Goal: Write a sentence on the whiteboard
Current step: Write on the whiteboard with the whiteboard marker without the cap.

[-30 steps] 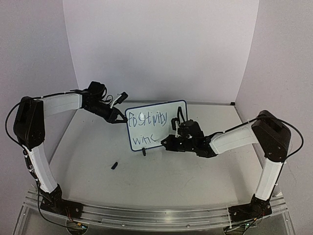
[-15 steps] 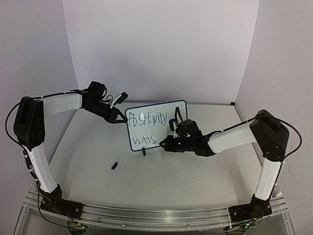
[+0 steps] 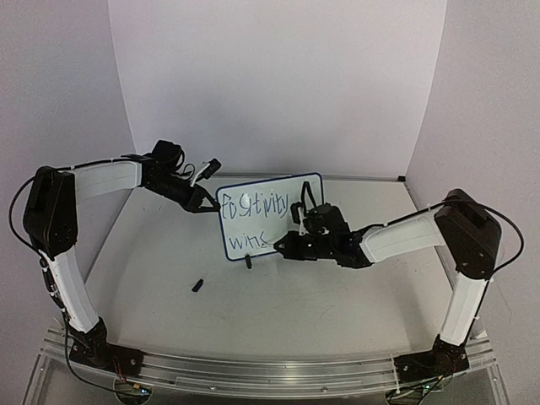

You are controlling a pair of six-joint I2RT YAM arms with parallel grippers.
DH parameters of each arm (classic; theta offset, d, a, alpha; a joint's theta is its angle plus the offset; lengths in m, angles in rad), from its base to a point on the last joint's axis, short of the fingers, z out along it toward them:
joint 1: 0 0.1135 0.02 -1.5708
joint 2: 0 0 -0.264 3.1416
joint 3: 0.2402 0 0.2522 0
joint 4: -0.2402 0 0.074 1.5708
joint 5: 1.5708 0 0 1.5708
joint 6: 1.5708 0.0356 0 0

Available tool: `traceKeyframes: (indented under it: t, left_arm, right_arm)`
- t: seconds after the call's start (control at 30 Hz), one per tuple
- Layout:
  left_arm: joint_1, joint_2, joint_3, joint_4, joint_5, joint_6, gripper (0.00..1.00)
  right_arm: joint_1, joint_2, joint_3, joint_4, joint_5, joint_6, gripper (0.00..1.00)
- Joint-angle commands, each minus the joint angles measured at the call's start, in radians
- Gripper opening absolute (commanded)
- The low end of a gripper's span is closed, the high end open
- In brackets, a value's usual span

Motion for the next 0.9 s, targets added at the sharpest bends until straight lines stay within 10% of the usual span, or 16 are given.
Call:
traceKeyframes:
  t: [0.0, 0.87]
  left_arm:
    - [-0.005, -0.034, 0.025, -0.018, -0.033, 0.04, 0.0]
    - [-0.011, -0.023, 0.022, -0.02, -0.042, 0.042, 0.0]
  right_arm:
    - [-0.003, -0.144, -0.051, 0.055, 0.001, -0.006, 0.0]
    - [-0.163, -0.146, -0.1, 0.052, -0.179, -0.098, 0.0]
